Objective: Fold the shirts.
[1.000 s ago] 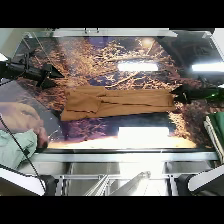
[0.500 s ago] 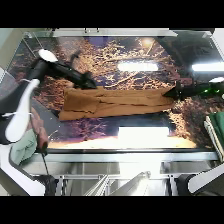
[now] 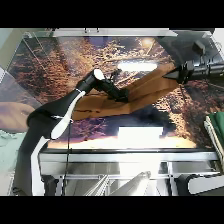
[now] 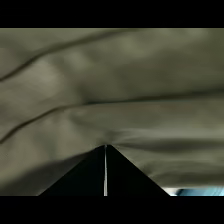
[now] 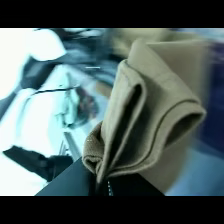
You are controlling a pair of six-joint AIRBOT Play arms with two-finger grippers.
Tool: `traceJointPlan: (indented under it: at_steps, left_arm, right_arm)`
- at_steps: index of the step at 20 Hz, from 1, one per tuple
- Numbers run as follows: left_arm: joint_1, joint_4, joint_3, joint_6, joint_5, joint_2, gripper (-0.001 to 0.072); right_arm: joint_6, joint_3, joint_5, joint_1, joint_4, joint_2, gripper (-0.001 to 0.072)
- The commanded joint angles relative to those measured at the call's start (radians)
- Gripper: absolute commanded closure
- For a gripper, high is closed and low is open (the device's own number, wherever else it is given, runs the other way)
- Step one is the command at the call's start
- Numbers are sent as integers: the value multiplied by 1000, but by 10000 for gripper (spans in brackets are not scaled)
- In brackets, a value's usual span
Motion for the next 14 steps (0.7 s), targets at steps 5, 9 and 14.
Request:
traceJointPlan:
  at_steps: [5,9,14]
  left_arm:
    - [150,-301,26,40,-286,201,698]
    - [370,-220,3,-1,-436,485,698]
    - [646,-219,3,96,-354,741,687]
  right_arm:
    - [113,2,-72,150,-50,95,694]
    - [126,2,-269,313,-50,87,694]
    - [102,101,-737,669,-50,-54,694]
